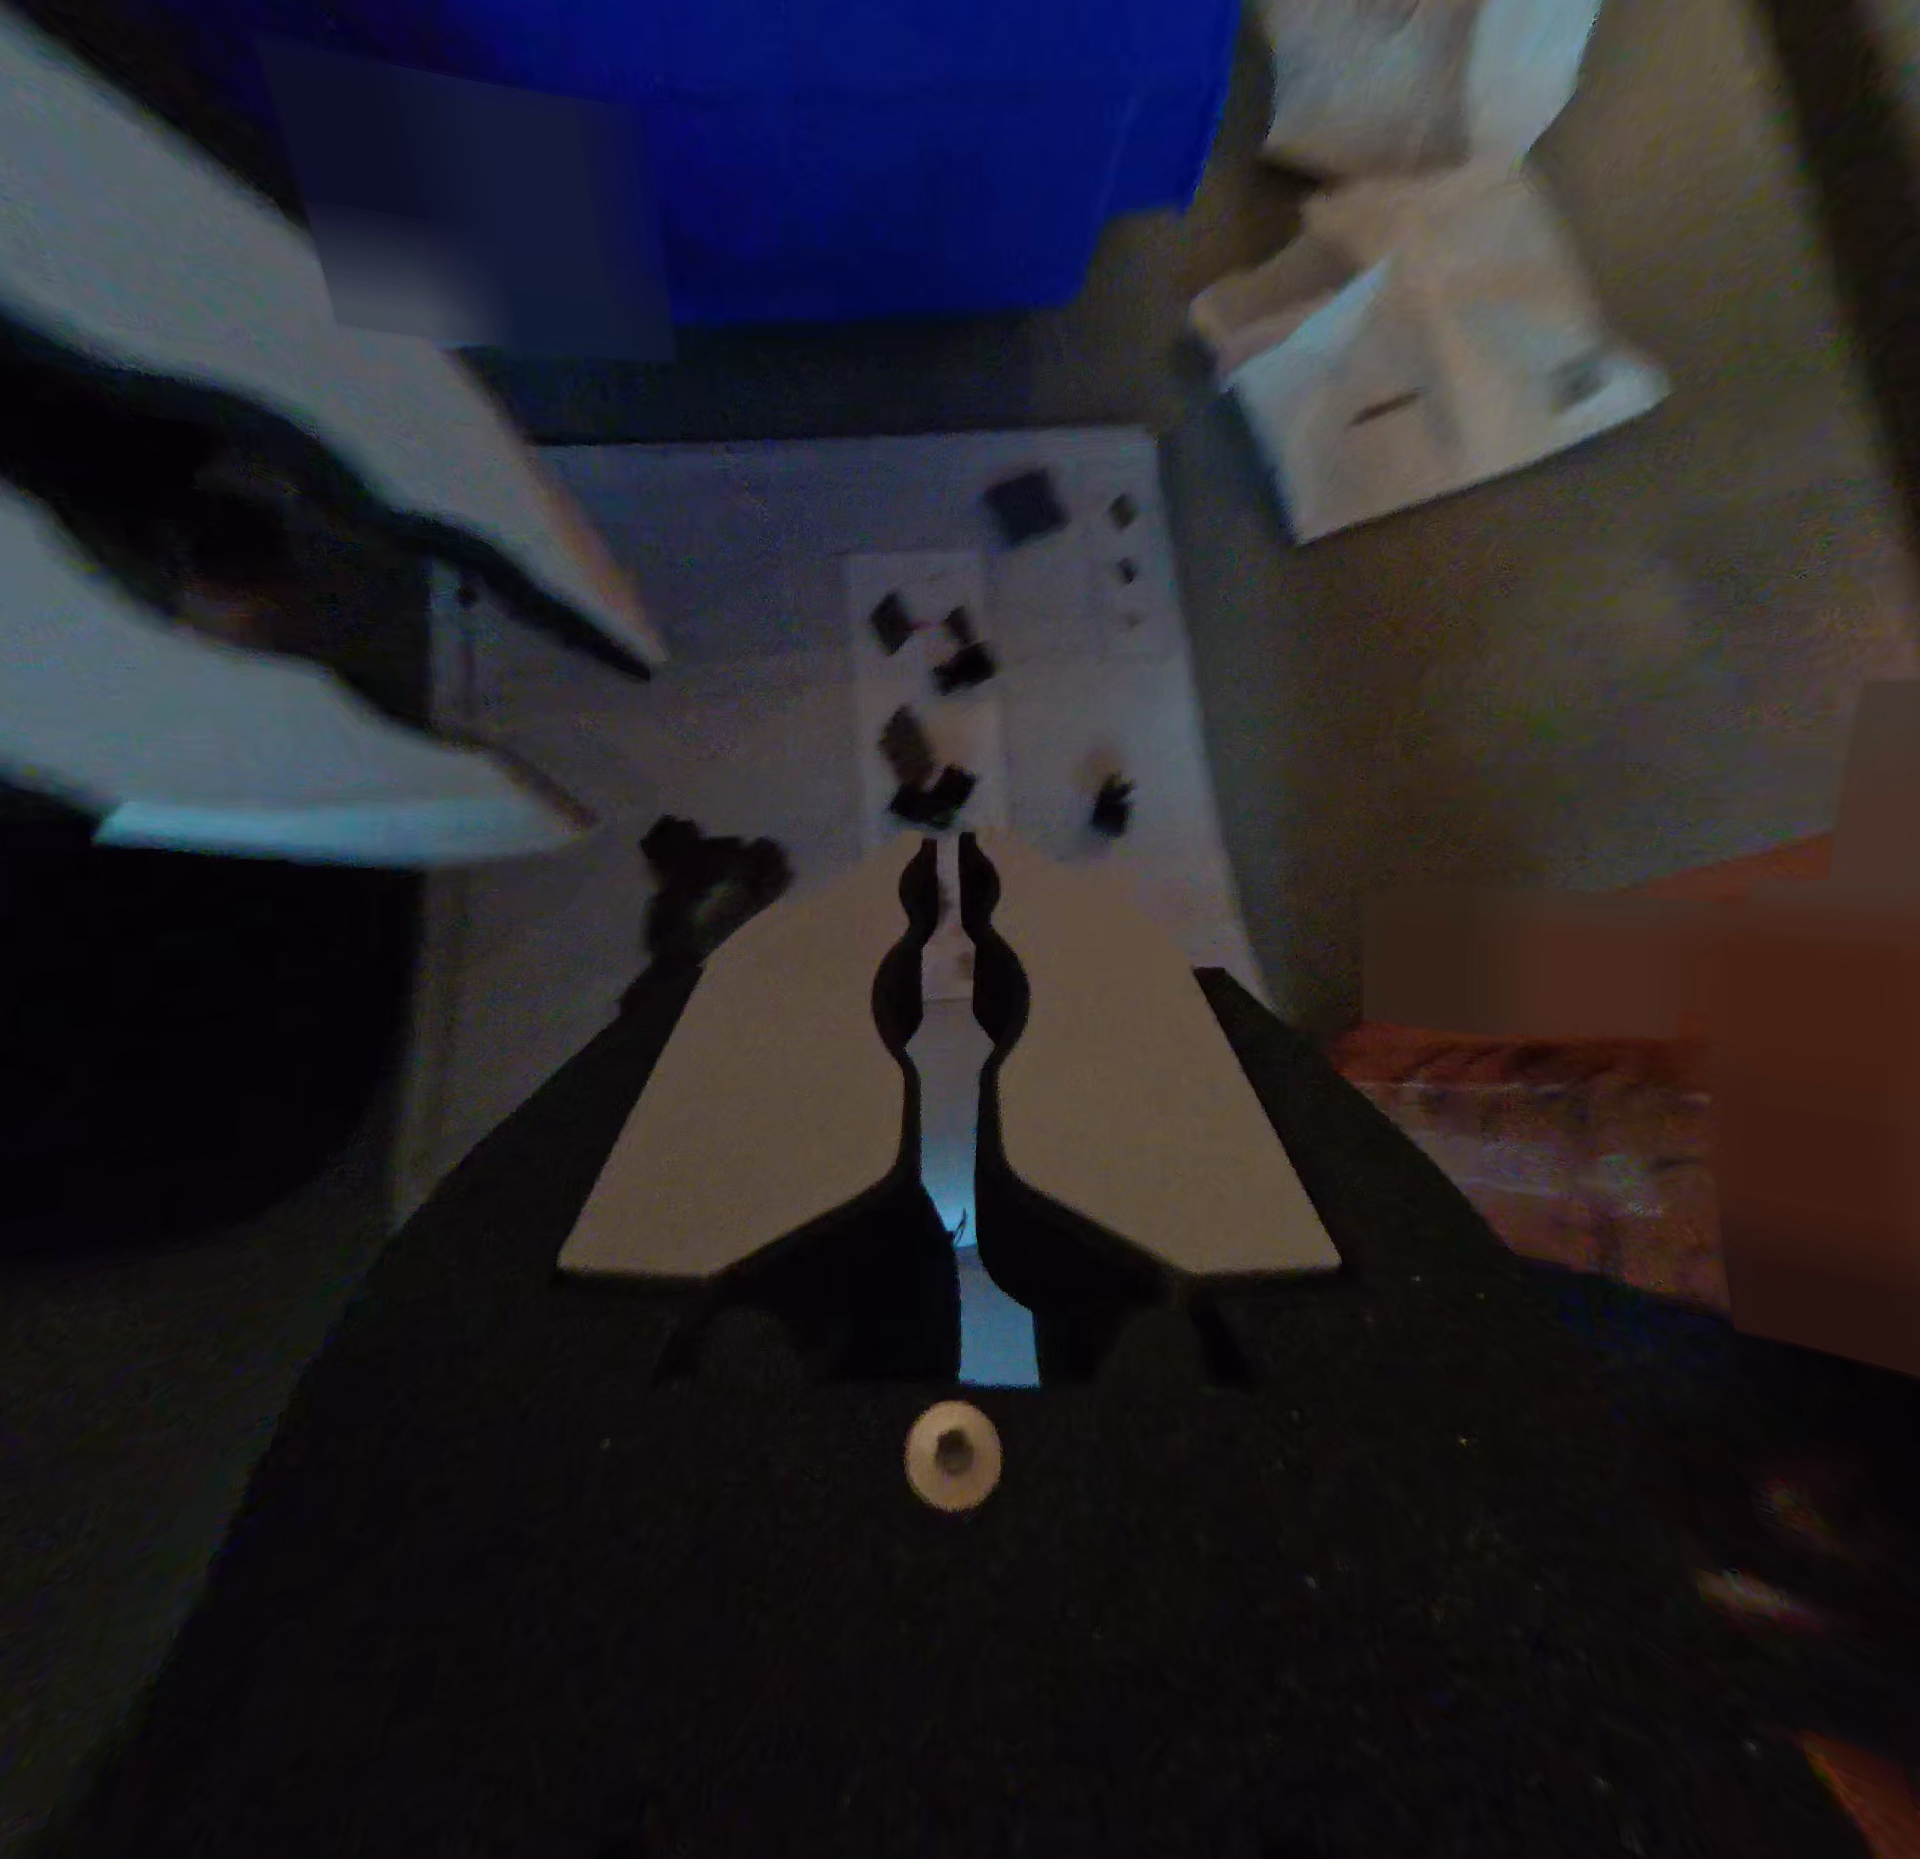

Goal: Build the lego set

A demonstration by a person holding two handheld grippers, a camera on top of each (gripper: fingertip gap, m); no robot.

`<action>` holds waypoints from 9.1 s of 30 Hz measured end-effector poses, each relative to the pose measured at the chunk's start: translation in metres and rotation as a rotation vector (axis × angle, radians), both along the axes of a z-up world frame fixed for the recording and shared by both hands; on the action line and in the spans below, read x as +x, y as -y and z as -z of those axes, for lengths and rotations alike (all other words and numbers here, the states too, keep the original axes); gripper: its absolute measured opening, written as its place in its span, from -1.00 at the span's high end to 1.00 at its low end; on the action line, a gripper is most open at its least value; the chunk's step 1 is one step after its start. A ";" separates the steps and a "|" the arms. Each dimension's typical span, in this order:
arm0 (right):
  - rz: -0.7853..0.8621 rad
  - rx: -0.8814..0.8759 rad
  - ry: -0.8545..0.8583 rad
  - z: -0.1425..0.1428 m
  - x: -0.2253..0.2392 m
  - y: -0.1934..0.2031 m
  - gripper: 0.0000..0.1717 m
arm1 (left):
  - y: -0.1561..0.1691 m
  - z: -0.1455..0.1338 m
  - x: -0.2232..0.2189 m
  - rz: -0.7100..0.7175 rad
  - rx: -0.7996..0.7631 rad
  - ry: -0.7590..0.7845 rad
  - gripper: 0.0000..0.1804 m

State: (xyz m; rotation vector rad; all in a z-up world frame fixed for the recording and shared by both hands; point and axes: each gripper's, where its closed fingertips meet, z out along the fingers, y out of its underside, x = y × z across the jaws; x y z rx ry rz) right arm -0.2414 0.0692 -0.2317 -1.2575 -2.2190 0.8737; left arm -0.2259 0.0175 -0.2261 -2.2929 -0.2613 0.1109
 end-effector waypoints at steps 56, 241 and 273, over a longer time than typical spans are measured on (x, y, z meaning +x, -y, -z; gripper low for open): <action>0.133 0.092 0.078 0.033 -0.033 0.003 0.84 | 0.018 0.001 0.068 0.309 0.129 0.065 0.65; 0.900 0.028 0.001 -0.030 0.485 -0.125 0.78 | 0.023 0.032 0.053 0.196 -0.031 0.017 0.61; 0.914 -0.036 0.342 0.014 0.473 -0.164 0.60 | 0.023 0.031 0.053 0.196 -0.032 -0.005 0.60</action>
